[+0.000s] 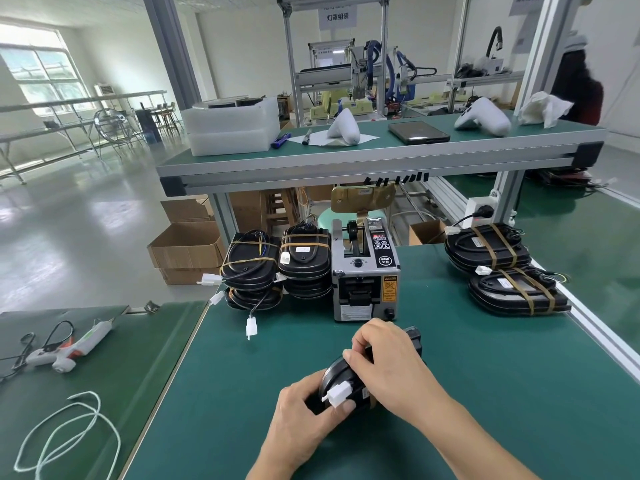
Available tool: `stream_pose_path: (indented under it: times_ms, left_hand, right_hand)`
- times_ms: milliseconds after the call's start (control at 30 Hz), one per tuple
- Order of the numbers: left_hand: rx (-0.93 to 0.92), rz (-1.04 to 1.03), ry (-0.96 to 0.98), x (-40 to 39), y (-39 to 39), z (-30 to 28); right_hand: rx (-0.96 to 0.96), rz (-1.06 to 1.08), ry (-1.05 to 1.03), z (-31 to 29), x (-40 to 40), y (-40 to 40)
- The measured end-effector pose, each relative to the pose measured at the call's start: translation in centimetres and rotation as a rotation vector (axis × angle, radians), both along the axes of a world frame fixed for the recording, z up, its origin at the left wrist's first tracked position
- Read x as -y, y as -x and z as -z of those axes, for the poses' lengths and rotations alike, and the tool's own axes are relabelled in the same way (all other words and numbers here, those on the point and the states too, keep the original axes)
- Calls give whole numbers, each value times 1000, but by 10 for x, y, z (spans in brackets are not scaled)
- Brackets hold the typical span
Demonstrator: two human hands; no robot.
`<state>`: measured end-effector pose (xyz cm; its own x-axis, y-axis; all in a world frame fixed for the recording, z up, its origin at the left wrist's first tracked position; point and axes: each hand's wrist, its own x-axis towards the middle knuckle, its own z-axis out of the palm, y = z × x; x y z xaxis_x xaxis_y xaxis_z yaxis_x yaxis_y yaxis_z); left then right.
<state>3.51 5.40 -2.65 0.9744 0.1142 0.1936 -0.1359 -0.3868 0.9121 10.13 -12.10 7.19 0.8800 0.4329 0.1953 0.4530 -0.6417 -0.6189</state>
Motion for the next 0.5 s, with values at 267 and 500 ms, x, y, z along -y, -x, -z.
stream_pose_path:
  times_ms: [267,500]
  left_hand:
    - [11,4,-1,1,1,-3]
    - [18,2,9,0,1,-2]
  right_hand:
    - [9,43,-1,6,-2,1]
    - [19,170,-257,5,18,-2]
